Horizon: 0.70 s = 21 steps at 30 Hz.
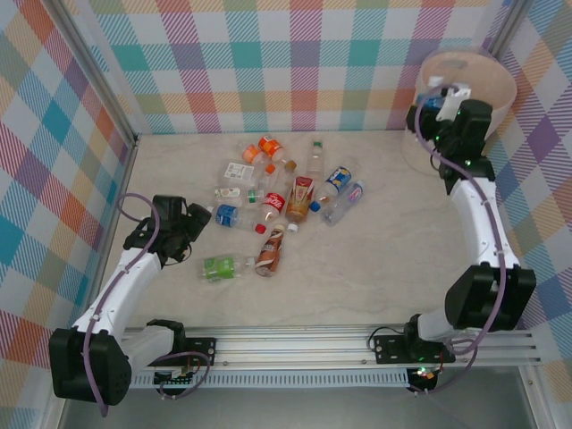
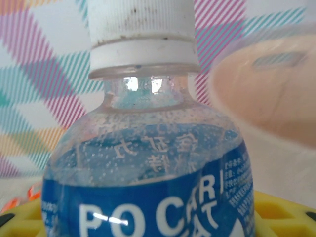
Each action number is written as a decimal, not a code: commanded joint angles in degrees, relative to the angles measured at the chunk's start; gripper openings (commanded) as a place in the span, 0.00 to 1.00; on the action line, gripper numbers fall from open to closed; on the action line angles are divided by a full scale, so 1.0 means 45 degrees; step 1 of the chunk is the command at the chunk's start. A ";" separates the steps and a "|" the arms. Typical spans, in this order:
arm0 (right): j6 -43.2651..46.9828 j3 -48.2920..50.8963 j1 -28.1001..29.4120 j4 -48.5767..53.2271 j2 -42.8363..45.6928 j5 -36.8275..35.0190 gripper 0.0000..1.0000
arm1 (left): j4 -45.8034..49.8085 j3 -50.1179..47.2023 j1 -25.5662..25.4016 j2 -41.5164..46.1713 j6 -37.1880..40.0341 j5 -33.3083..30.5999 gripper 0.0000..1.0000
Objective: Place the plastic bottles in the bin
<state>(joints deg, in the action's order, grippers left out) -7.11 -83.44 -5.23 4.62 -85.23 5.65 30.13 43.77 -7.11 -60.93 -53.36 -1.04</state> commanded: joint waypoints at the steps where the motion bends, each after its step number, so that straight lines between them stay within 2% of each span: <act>1: -0.1202 -0.1718 -0.0448 -0.0448 -0.1299 -0.1132 0.57 | 0.0275 0.0212 -0.0178 -0.0061 -0.0270 0.0069 1.00; 7: -0.2166 -0.4862 -0.1134 -0.0612 -0.3534 -0.1067 0.59 | 0.0360 0.0216 -0.0187 -0.0276 -0.0214 0.0032 1.00; 11: -0.2580 -0.6600 -0.1148 -0.0511 -0.4732 -0.1809 0.62 | 0.0252 0.0157 -0.0189 -0.0411 -0.0270 0.0081 1.00; 14: -0.2984 -0.6876 -0.0992 -0.1168 -0.5247 -0.2063 0.67 | 0.0200 0.0148 -0.0207 -0.0545 -0.0264 0.0113 1.00; 16: -0.2843 -0.6912 -0.0715 -0.1558 -0.5439 -0.2745 0.70 | 0.0199 0.0145 -0.0206 -0.0623 -0.0236 0.0143 1.00; 21: -0.2052 -0.6571 0.0031 -0.2907 -0.5669 -0.4893 0.71 | 0.0270 0.0056 -0.0197 -0.0608 -0.0134 0.0056 1.00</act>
<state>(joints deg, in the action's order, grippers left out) -17.89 -112.88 -6.94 -1.26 -110.30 -9.45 30.09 43.77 -7.11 -63.68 -53.84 -0.89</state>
